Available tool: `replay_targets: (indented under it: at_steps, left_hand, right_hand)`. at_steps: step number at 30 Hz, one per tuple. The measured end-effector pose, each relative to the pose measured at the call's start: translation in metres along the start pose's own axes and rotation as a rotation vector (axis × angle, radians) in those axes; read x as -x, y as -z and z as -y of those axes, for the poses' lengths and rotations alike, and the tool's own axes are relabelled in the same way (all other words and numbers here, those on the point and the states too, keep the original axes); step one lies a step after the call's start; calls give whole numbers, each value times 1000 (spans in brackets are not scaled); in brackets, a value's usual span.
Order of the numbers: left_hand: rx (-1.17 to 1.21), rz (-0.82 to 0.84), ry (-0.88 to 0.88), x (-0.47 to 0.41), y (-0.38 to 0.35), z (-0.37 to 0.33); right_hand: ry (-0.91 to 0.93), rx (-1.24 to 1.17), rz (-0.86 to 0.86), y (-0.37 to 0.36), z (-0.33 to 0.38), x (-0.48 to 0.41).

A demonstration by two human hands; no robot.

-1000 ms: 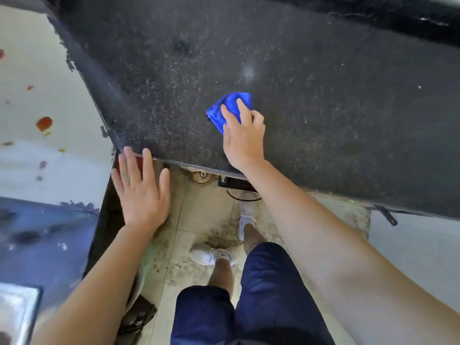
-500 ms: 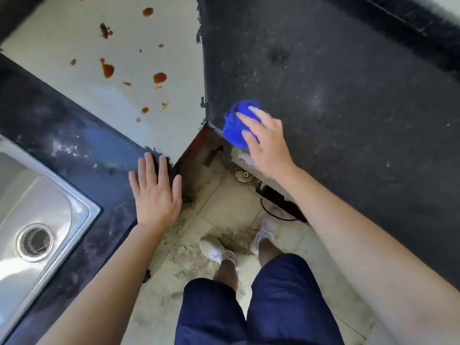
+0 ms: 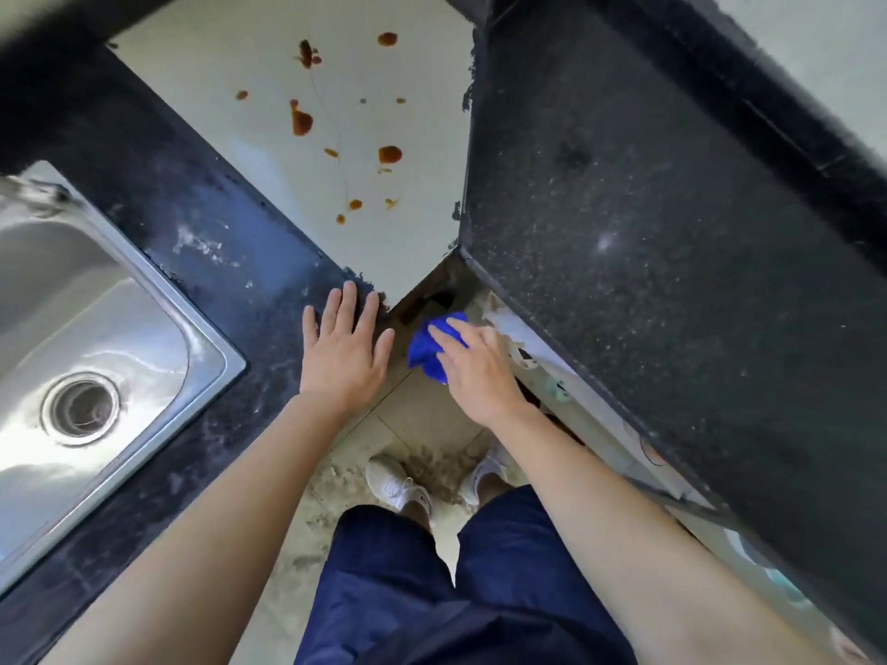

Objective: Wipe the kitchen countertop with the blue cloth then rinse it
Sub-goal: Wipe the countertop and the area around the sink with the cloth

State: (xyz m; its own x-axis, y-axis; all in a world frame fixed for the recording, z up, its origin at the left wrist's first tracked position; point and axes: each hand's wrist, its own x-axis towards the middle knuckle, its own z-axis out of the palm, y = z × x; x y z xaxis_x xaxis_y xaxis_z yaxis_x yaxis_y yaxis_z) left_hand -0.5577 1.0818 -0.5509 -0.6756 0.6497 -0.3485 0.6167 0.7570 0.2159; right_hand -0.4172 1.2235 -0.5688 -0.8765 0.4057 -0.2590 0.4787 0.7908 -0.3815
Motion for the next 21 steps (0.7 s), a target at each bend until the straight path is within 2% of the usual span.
replay_targets:
  at_steps: [7,13,17,19,21]
  left_hand:
    - [-28,144,-93,4,29,23]
    - [17,78,-52,-19,60,22]
    - [40,2,-9,-45,70,24]
    - [44,-23,33,-57,70,28]
    - [47,-17,88,-67,71,33]
  right_hand:
    - [-123,-175,-141,61,-11,-2]
    - [-302,-229,-369,149,-36,-64]
    - [-345,-319,-481,154,-37,-102]
    - [-264,-237,-334,132,-38,-120]
    - [-151,-34,-35,106,-38,-136]
